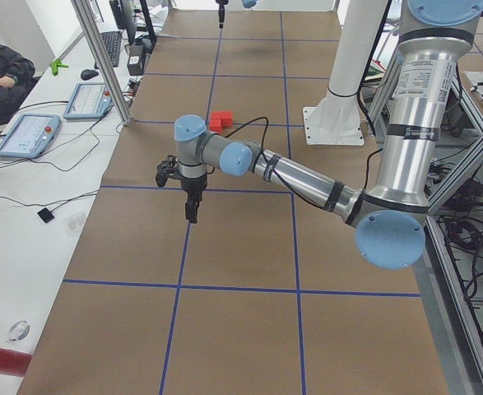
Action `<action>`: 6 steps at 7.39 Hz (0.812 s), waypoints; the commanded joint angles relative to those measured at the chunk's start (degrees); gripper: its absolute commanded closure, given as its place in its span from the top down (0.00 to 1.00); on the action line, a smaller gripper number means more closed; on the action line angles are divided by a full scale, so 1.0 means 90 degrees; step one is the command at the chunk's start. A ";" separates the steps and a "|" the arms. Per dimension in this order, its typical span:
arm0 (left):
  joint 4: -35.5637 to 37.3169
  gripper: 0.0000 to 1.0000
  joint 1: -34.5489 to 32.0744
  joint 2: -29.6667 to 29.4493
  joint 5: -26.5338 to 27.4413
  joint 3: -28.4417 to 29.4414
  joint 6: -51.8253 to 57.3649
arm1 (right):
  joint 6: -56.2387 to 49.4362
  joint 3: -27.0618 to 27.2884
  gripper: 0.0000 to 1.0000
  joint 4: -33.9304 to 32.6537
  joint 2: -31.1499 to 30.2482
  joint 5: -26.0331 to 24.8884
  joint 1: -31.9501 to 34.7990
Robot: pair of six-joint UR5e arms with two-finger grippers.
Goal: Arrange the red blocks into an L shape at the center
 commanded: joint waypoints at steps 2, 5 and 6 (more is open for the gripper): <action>-0.1416 1.00 -0.1413 0.1023 -0.1144 0.0816 0.1588 | -0.1002 -0.0269 0.99 -0.0002 -0.0608 0.0723 0.0958; -0.1823 1.00 -0.1484 0.1493 -0.1365 0.1017 0.1916 | -0.1052 -0.0240 0.99 -0.0051 -0.0854 0.0727 0.1163; -0.1756 1.00 -0.1484 0.1358 -0.1007 0.0968 0.1683 | -0.1052 -0.0259 0.99 -0.0061 -0.0883 0.0708 0.1164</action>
